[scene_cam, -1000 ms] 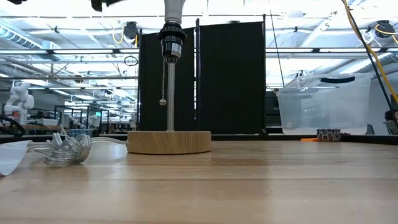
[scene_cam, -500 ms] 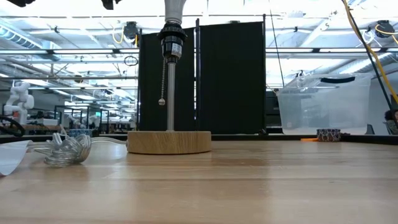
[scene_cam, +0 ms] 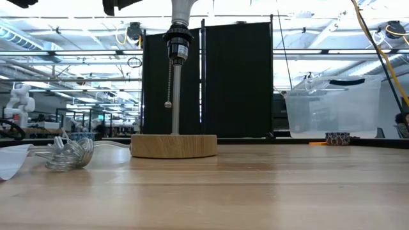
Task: Screw lightbulb
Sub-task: Insert the lightbulb on the lamp
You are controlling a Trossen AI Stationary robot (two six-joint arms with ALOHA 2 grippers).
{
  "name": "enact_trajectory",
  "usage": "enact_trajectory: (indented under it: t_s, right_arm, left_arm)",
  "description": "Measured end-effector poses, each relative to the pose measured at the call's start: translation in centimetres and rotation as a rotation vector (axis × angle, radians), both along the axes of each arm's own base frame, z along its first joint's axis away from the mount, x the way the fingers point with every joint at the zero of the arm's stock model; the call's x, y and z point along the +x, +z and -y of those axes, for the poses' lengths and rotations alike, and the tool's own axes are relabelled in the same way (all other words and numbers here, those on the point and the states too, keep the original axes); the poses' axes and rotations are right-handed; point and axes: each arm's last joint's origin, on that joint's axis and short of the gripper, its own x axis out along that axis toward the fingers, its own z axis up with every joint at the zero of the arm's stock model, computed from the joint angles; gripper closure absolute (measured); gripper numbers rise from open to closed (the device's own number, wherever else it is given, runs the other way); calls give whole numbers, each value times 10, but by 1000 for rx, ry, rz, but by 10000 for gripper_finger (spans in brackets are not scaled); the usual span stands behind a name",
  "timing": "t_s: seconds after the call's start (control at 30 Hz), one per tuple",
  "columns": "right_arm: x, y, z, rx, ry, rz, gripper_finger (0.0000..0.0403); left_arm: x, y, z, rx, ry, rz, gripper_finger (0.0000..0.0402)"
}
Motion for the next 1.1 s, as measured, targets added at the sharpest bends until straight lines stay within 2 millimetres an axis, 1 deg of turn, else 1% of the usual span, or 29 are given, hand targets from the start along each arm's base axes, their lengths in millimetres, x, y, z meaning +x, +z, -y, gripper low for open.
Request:
enact_trajectory:
  t_s: [0.23, 0.3, 0.4, 0.47, 0.57, 0.67, 0.83, 1.1]
  right_arm:
    - [1, 0, -4, 7, 23, 6, 403]
    - [0, 0, -4, 6, 19, 6, 403]
    - [1, 0, -3, 6, 17, 6, 403]
    - [1, 0, -3, 6, 18, 7, 403]
    - [1, 0, -3, 4, 17, 6, 403]
    - [1, 0, -3, 3, 17, 6, 403]
    - [1, 0, -3, 1, 16, 7, 403]
    - [0, 0, -3, 1, 11, 6, 403]
  left_arm:
    - [-1, -4, -5, -18, 163, -41, 138]
    - [-1, -3, -5, -20, 165, -34, 138]
    - [-5, 0, -1, -1, 145, -29, 138]
    - [-11, 5, 4, 16, 117, -7, 138]
    - [-18, 13, 15, 59, -3, 33, 138]
    - [-18, 14, 21, 85, -113, 56, 138]
    - [-5, 5, 16, 93, -86, 17, 138]
    - [0, 4, 8, 47, -84, 36, 138]
